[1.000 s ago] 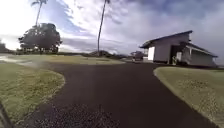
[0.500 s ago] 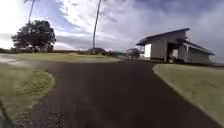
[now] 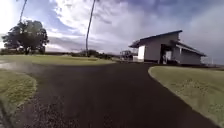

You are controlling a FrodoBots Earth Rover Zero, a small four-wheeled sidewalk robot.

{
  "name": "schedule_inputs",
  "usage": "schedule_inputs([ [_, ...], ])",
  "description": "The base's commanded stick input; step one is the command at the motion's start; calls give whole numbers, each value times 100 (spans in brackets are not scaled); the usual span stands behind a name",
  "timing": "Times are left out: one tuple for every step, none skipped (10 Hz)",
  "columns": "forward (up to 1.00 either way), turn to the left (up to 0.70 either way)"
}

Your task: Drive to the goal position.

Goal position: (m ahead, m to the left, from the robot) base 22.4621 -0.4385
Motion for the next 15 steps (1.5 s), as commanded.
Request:
schedule_inputs([
  [70,0],
  [70,0],
  [70,0],
  [70,0],
  [70,0],
  [70,0],
  [70,0],
  [70,0],
  [70,0],
  [70,0],
  [70,0],
  [70,0],
  [70,-29],
  [70,-35],
  [70,-35],
])
